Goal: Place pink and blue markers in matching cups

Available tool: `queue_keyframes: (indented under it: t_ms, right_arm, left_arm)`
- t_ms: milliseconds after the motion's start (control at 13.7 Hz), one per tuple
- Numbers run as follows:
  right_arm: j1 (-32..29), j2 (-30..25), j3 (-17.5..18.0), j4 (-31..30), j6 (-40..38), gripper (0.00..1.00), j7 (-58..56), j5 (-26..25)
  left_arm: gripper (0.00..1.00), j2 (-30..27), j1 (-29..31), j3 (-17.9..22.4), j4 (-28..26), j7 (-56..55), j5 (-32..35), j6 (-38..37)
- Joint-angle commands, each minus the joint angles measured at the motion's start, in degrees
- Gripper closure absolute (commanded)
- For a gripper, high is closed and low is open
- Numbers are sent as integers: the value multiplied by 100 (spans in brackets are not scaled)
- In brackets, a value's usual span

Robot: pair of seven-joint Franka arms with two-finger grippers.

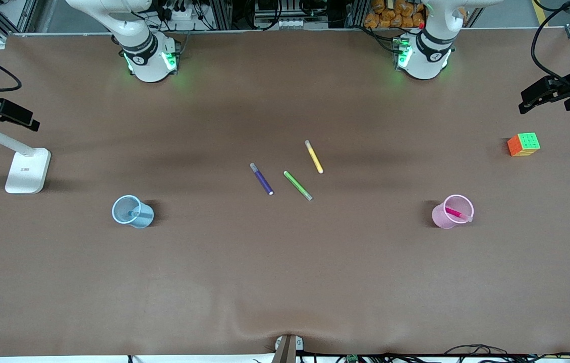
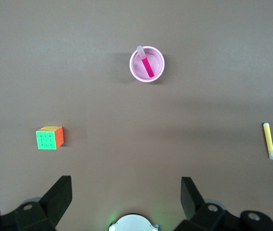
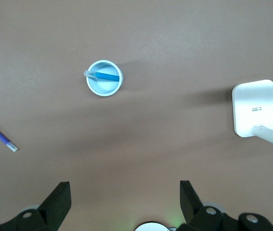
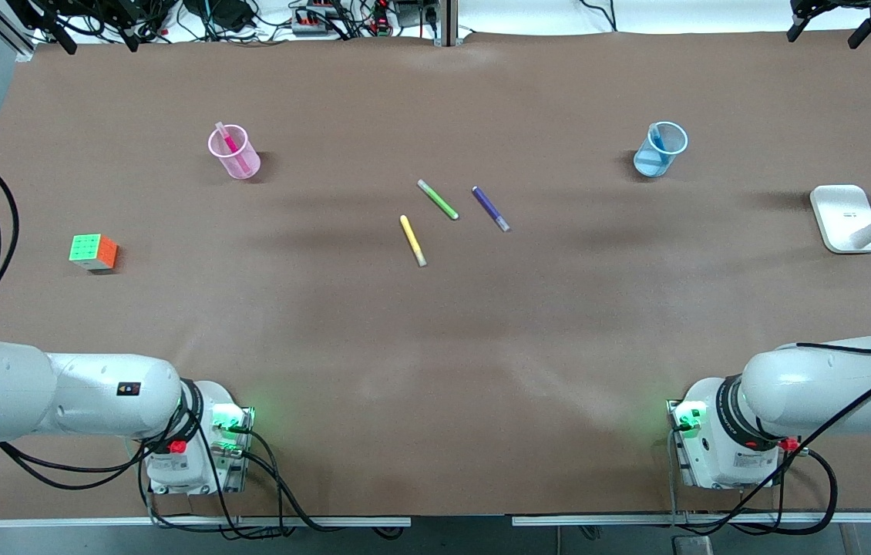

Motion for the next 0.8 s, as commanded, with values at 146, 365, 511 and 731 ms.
queue_keyframes:
  t_ms: [146, 365, 511, 731]
  right_arm:
    - [-83, -80, 46, -27, -96, 0, 81, -75]
    - [-83, -80, 37, -18, -88, 0, 81, -75]
    - [-101, -80, 37, -18, -96, 0, 73, -75]
    - [-136, -71, 37, -18, -96, 0, 55, -75]
  left_arm:
    - [0, 1, 38, -14, 91, 95, -81, -120]
    - [0, 1, 37, -14, 91, 77, -81, -129]
    - [0, 1, 37, -23, 126, 77, -90, -120]
    - [0, 1, 29, -31, 144, 68, -81, -129]
